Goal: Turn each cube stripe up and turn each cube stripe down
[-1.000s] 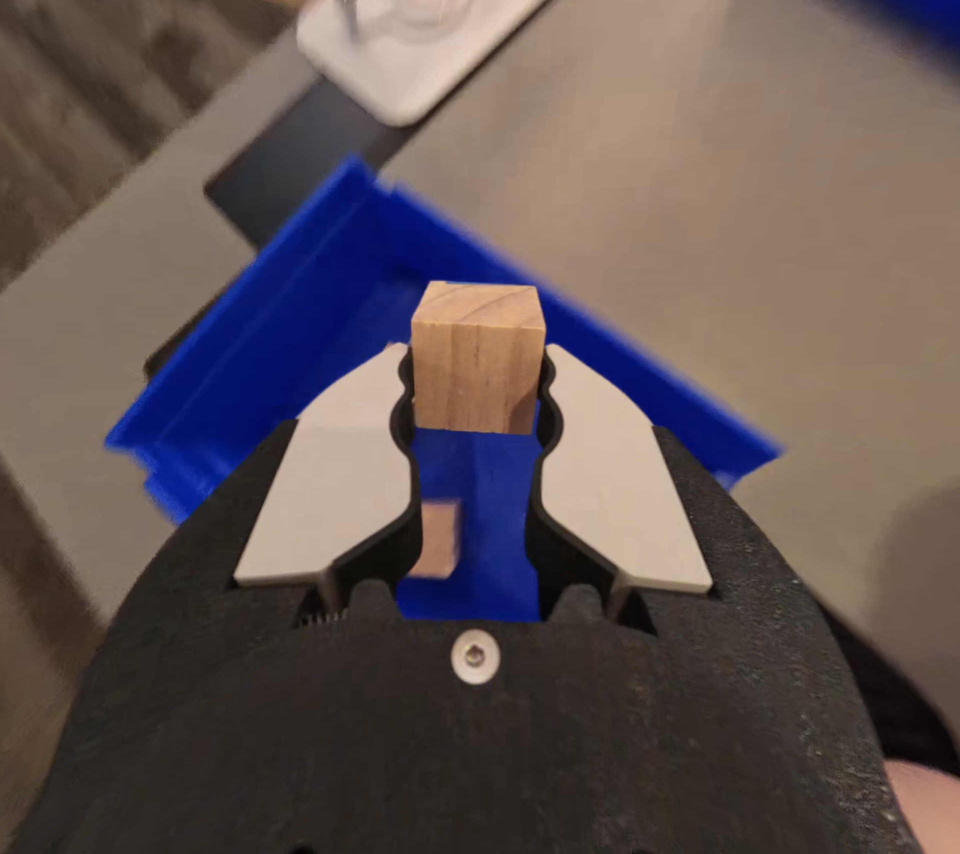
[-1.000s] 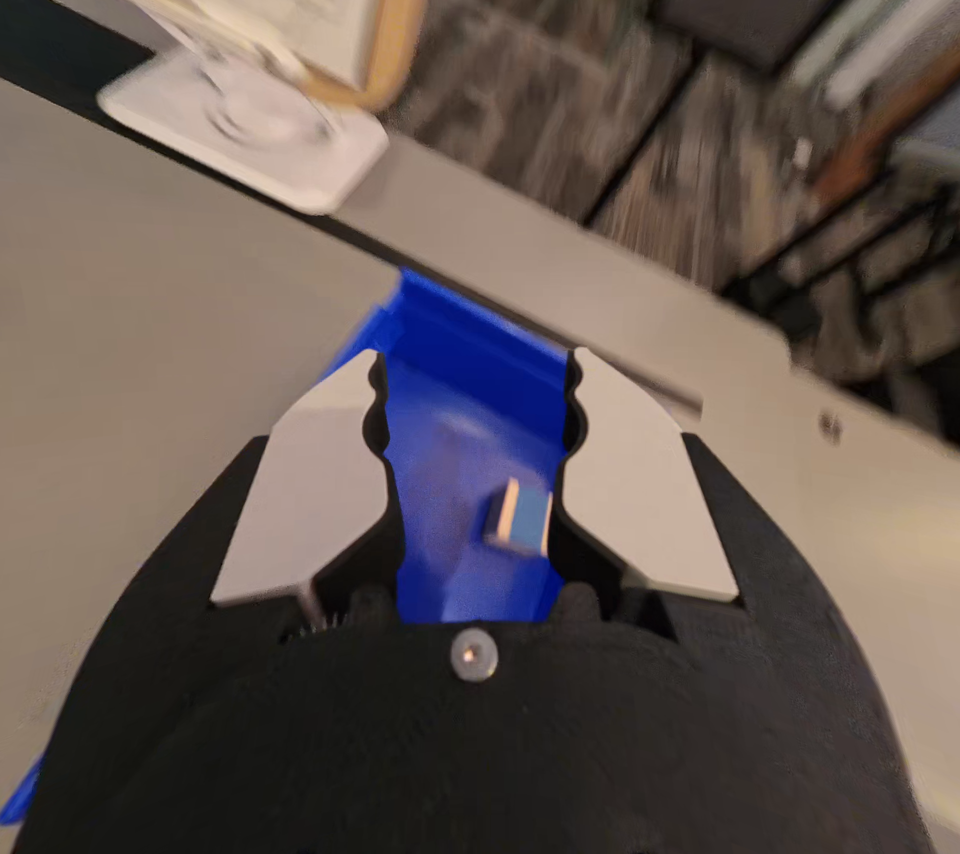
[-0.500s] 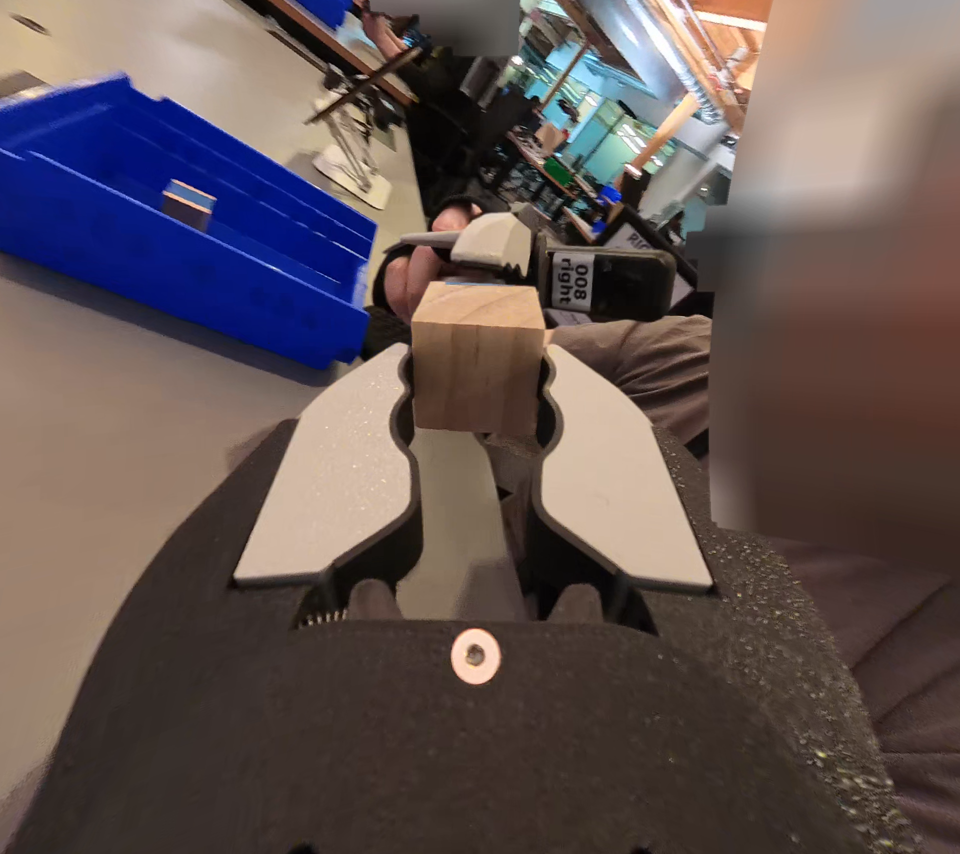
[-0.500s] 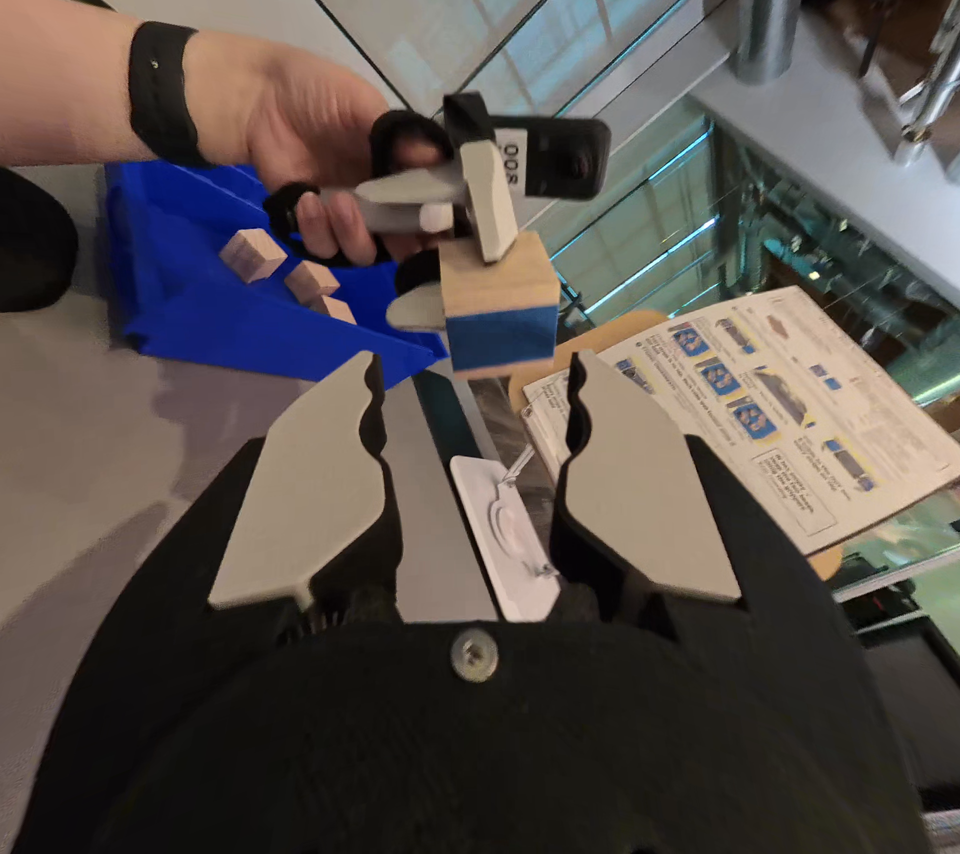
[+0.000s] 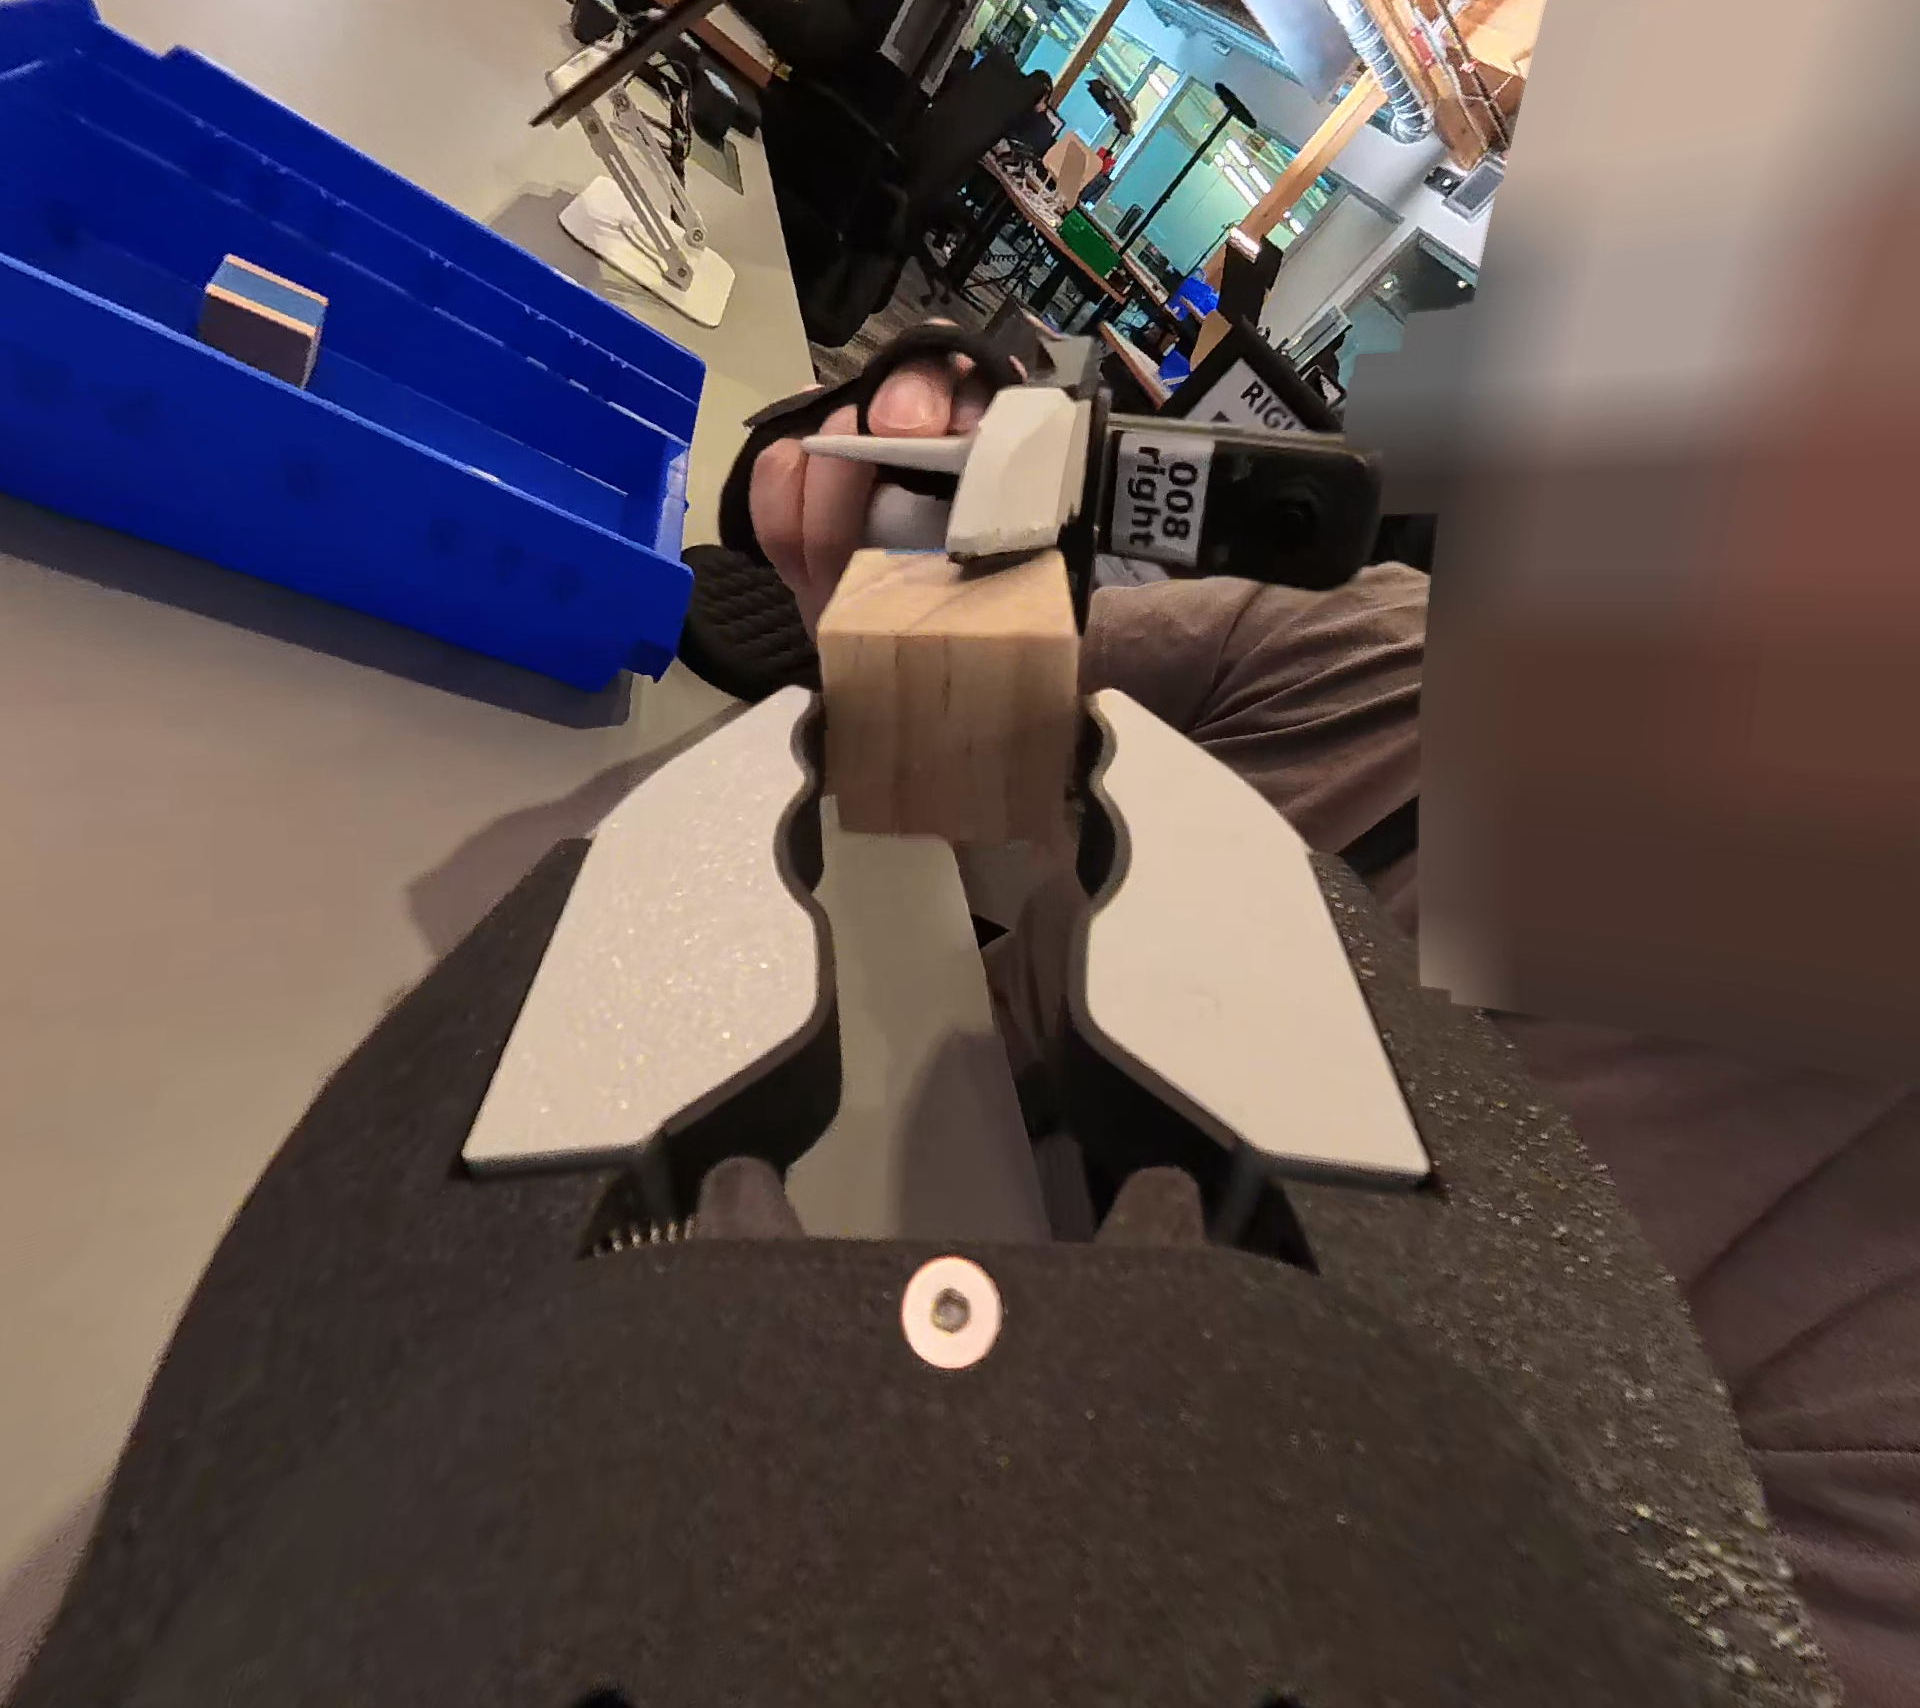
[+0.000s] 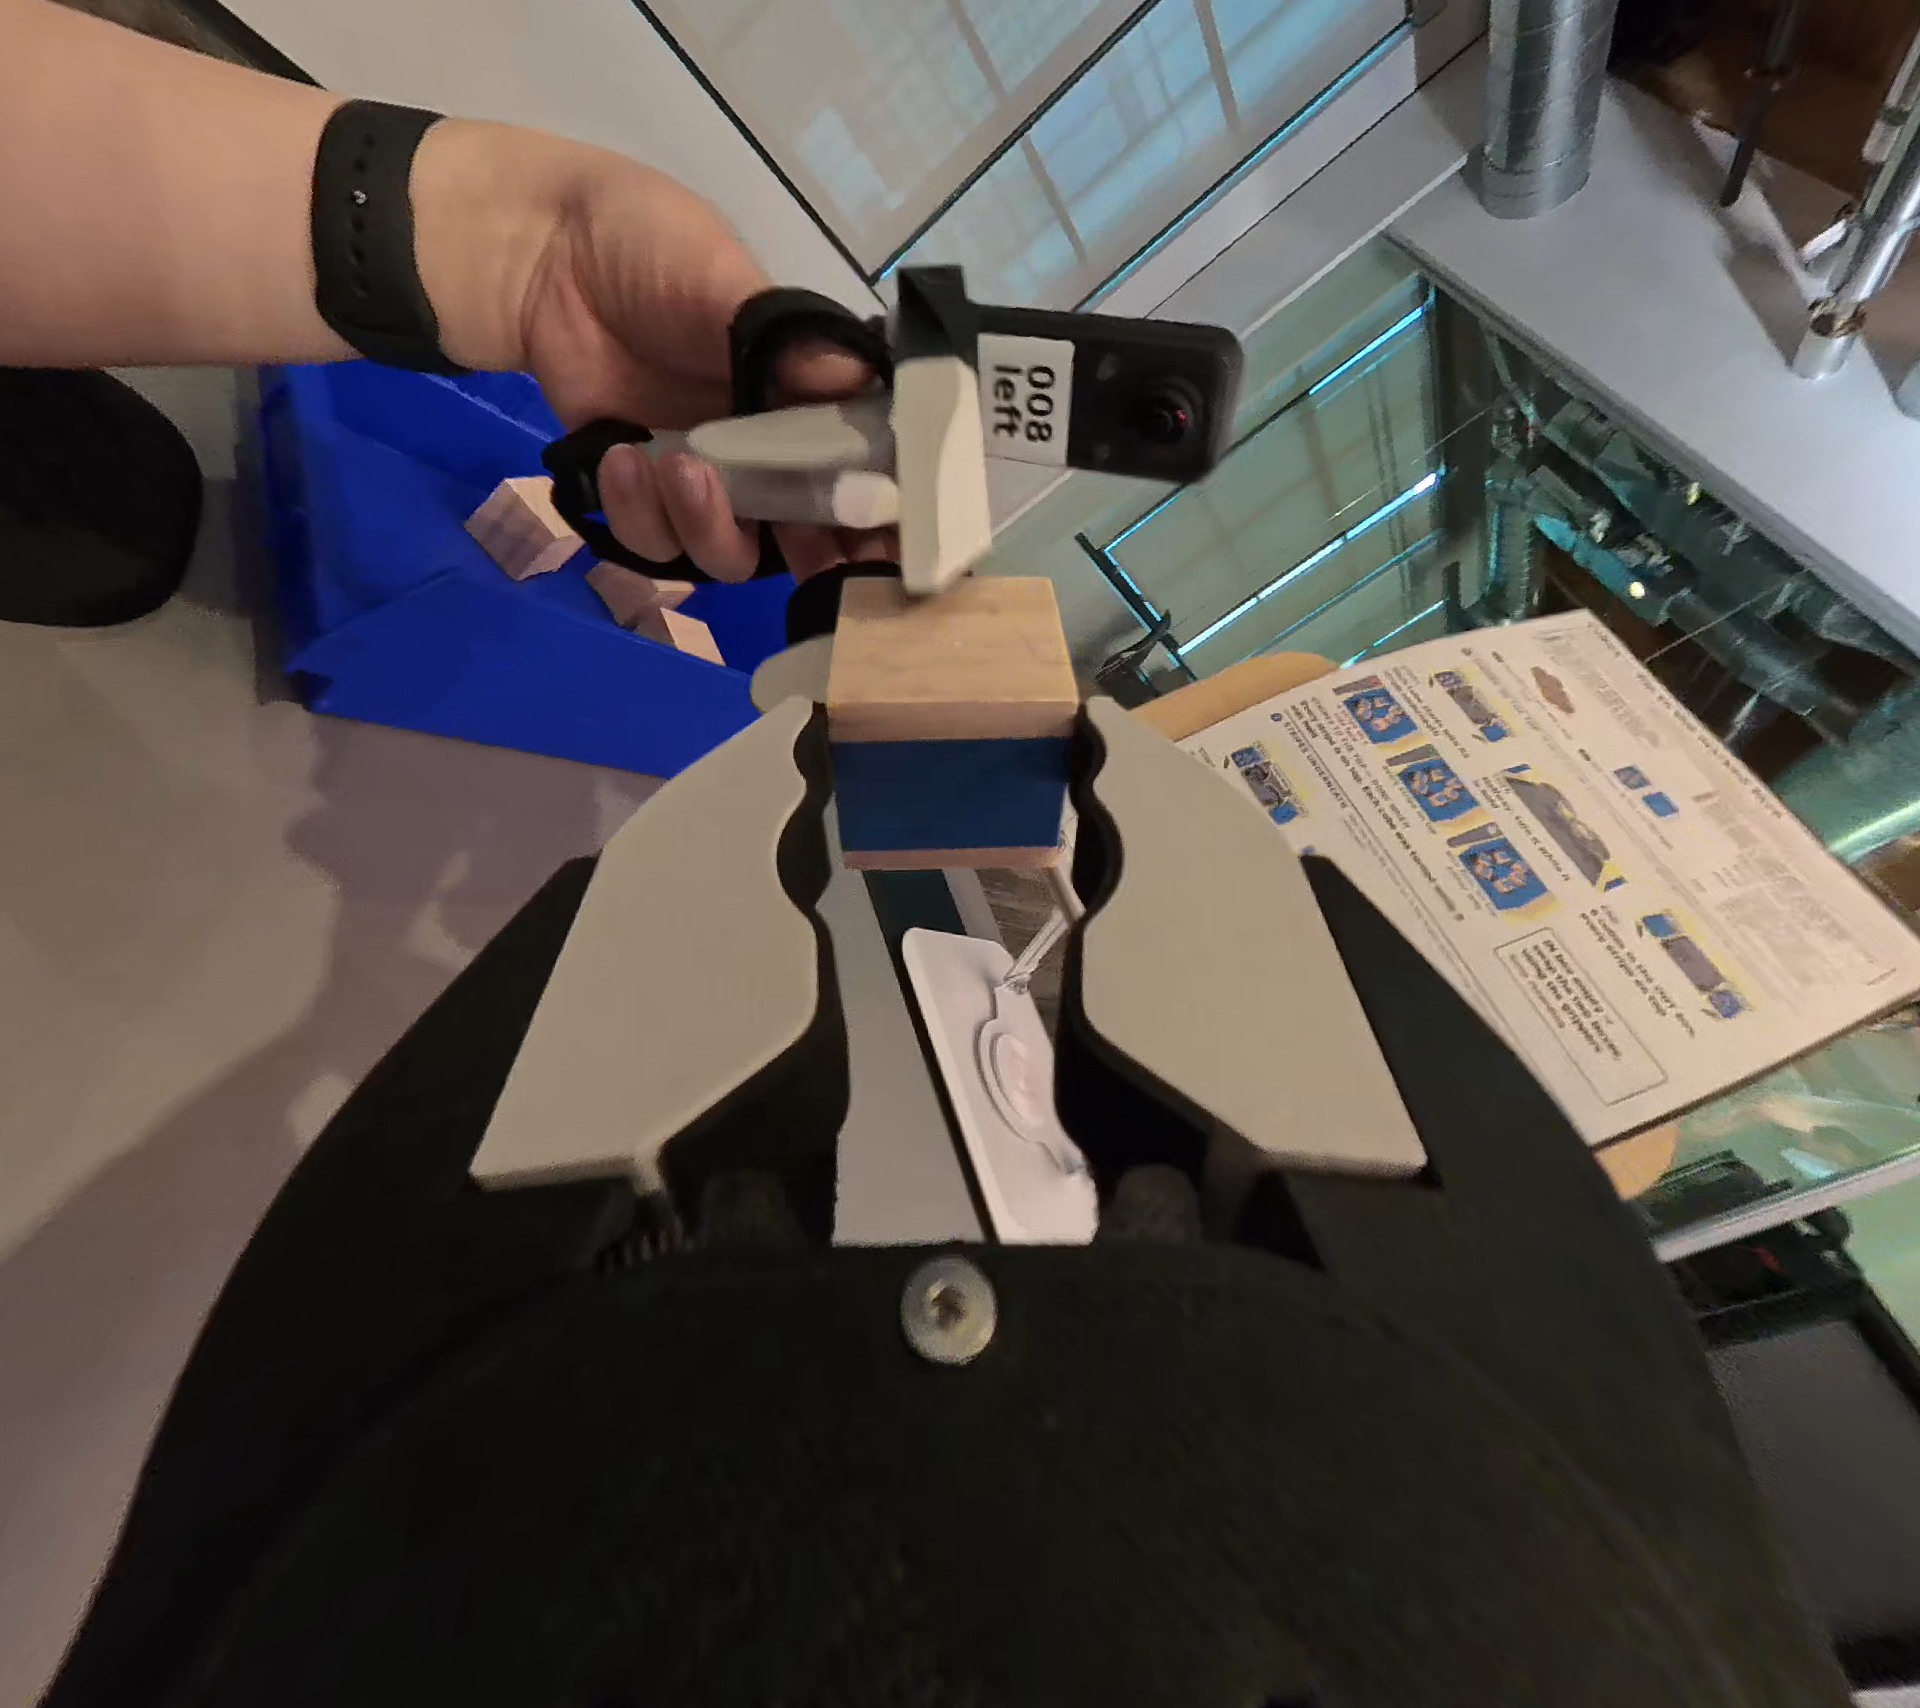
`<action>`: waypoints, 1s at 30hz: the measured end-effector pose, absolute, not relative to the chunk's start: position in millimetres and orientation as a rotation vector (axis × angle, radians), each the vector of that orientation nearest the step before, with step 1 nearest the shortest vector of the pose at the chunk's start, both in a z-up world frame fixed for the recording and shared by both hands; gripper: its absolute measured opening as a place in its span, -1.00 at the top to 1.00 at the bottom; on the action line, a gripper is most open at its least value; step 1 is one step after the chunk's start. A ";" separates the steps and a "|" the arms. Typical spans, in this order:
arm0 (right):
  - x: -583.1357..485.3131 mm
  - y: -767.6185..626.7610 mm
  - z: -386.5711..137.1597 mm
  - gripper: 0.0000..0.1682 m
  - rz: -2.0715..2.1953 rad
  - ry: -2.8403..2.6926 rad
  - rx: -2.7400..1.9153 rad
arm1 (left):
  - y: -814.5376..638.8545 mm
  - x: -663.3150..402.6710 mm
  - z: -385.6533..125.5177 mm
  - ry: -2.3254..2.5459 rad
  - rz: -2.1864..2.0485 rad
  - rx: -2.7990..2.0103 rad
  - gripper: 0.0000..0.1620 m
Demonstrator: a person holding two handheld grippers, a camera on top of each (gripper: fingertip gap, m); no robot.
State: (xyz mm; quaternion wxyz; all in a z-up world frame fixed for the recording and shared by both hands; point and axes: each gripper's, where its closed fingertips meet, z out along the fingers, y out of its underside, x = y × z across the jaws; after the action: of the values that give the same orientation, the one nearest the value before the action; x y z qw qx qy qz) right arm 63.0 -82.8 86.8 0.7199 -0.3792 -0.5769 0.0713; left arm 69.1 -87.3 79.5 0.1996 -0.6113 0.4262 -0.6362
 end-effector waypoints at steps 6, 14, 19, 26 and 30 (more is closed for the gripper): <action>167.0 6.1 109.1 0.47 0.089 -1.027 -1.357 | -45.8 22.8 89.1 1.013 -1.465 -1.750 0.42; 360.0 90.9 -52.0 0.46 0.172 -0.366 -2.470 | -32.2 -22.9 90.3 0.904 -1.187 -1.860 0.46; 367.0 92.9 -109.8 0.46 0.147 -0.316 -2.699 | -30.5 -28.5 89.7 0.896 -1.137 -1.874 0.48; 370.8 96.1 -135.2 0.44 0.083 -0.270 -2.777 | -32.7 -22.9 80.2 0.949 -1.102 -1.909 0.51; 371.9 102.5 -135.4 0.46 0.089 -0.239 -2.751 | -33.6 -17.9 72.1 0.984 -1.075 -1.941 0.51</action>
State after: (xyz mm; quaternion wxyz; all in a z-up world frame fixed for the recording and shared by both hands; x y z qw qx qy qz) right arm 371.9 102.5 -135.4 0.1881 -0.9780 -0.0849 0.0317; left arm -17.9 -33.6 72.1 0.3497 -0.7491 0.3800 -0.4150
